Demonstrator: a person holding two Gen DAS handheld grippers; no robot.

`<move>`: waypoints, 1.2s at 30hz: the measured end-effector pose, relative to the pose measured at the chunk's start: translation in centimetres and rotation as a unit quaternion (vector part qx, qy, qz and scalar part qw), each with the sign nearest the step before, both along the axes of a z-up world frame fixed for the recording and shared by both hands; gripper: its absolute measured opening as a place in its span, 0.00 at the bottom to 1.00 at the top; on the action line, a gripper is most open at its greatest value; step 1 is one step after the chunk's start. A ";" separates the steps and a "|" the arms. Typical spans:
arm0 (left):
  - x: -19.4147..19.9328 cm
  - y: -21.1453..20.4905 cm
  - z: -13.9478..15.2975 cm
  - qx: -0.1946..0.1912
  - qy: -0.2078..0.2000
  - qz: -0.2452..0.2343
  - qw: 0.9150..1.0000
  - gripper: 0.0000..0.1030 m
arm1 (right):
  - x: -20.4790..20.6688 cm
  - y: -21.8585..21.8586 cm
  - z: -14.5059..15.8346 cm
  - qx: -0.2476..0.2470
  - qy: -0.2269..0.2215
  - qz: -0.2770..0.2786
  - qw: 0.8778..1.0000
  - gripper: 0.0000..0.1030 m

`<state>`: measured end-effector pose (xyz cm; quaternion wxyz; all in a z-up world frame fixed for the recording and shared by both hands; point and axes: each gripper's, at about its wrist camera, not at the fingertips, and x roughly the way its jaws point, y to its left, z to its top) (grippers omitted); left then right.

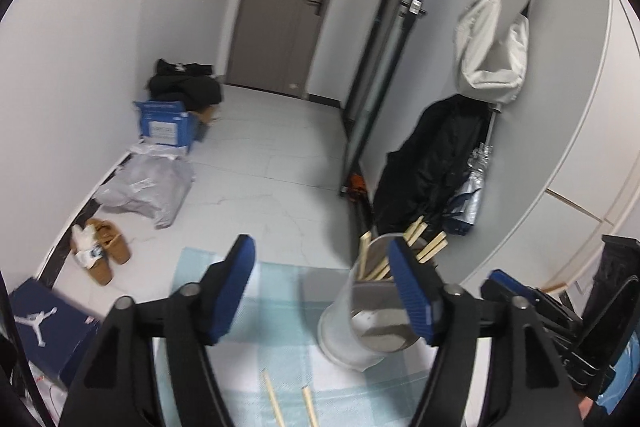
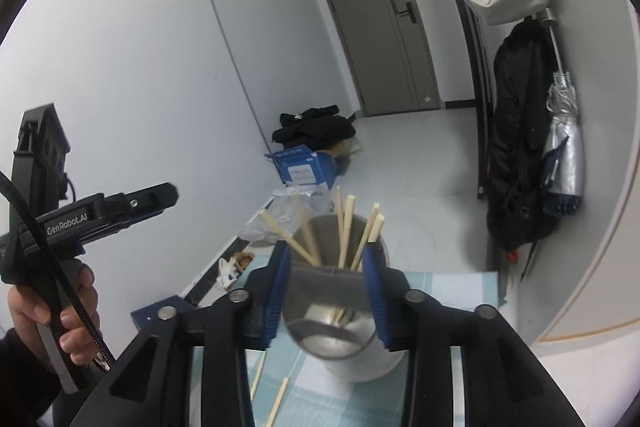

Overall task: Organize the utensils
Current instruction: 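Open both tools to drop the chopsticks into the holder, then lower the right tool onto a remaining chopstick, close and lift it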

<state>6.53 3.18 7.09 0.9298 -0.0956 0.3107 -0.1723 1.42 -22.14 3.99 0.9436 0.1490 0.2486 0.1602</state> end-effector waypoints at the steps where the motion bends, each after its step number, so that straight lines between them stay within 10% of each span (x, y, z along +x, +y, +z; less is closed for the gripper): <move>1: -0.3 0.2 -0.1 0.002 0.001 0.009 1.000 0.69 | -0.5 0.1 0.0 -0.001 0.001 -0.003 1.000 0.45; 10: -4.0 2.6 -1.7 0.021 -0.010 0.079 0.997 0.84 | -3.3 2.6 -1.5 -0.007 0.010 -0.011 1.000 0.72; 36: -2.7 7.5 -9.2 0.003 0.073 0.145 0.987 0.95 | 0.5 10.0 -13.0 -0.116 0.184 0.032 0.975 0.75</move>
